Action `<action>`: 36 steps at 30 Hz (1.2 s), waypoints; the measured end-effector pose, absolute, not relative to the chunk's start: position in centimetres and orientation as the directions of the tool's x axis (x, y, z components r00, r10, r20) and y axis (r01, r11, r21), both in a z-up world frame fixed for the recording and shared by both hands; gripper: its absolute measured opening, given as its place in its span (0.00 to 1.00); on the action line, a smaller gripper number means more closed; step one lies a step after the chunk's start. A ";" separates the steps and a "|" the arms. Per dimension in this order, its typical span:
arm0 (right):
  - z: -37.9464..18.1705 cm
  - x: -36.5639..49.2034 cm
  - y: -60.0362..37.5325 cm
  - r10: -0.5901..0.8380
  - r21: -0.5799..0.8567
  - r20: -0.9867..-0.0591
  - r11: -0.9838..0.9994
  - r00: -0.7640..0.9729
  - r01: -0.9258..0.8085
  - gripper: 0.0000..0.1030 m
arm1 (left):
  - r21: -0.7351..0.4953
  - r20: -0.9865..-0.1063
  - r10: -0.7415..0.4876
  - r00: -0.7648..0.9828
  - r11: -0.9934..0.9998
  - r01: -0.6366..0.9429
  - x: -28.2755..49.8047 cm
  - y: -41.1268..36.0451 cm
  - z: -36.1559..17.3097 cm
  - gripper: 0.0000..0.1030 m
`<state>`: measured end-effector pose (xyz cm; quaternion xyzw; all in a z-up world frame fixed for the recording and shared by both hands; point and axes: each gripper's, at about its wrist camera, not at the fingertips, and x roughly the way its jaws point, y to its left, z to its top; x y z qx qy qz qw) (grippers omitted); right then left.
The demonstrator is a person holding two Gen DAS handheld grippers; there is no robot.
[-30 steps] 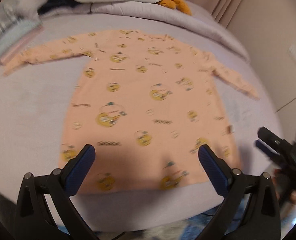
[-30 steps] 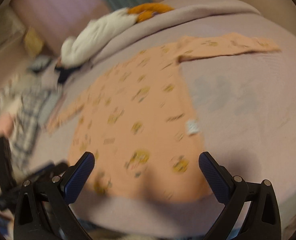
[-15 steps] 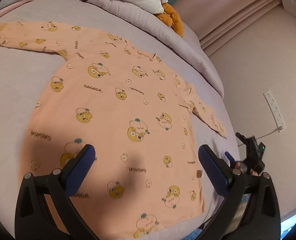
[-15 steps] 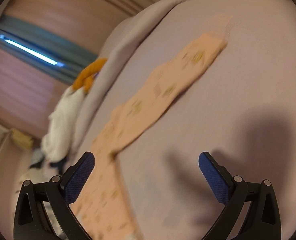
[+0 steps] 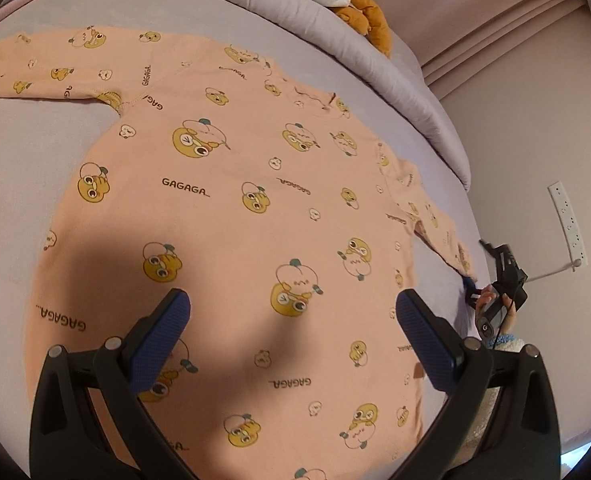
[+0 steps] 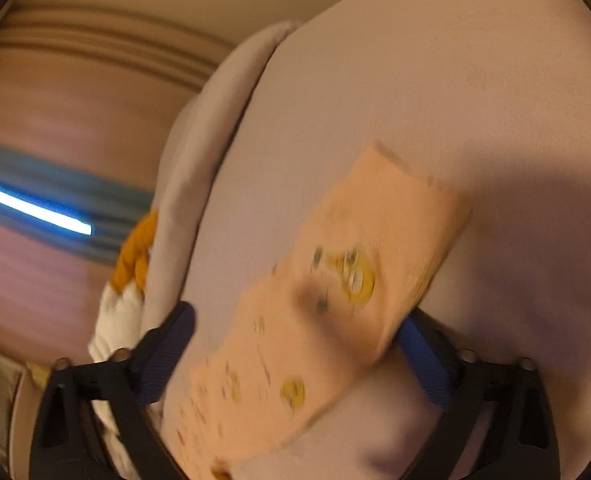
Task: Fold small clothes
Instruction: 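Grasp the cuff of a peach shirt sleeve with the right gripper, then fold the held sleeve across the shirt body and release it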
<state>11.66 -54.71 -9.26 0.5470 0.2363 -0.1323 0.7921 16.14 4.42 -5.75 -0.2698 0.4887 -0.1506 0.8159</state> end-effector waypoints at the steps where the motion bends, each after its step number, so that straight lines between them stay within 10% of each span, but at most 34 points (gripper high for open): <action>1: -9.5 11.7 -54.6 0.041 0.787 -0.544 0.369 0.838 0.493 0.56 | -0.586 -0.718 -0.507 0.477 0.810 -0.020 16.1 4.5 -5.9 1.00; 3: -9.9 11.6 -55.2 0.041 0.765 -0.583 0.364 0.811 0.532 0.30 | -0.579 -0.723 -0.499 0.478 0.815 -0.026 16.3 4.9 -6.0 1.00; 7: -9.1 11.0 -54.7 0.037 0.765 -0.579 0.369 0.814 0.528 0.08 | -0.577 -0.727 -0.492 0.480 0.816 -0.038 16.3 5.9 -5.9 1.00; 23: 10.2 21.1 -26.4 0.184 0.343 -0.532 0.939 0.827 0.011 0.07 | -0.556 -0.708 -0.425 0.564 0.828 -0.073 14.6 12.2 -4.3 1.00; 36: -1.1 26.9 -1.9 0.053 -0.175 -0.680 0.957 0.732 -0.232 0.07 | -0.560 -0.732 -0.386 0.561 0.810 -0.173 12.8 18.1 -6.9 1.00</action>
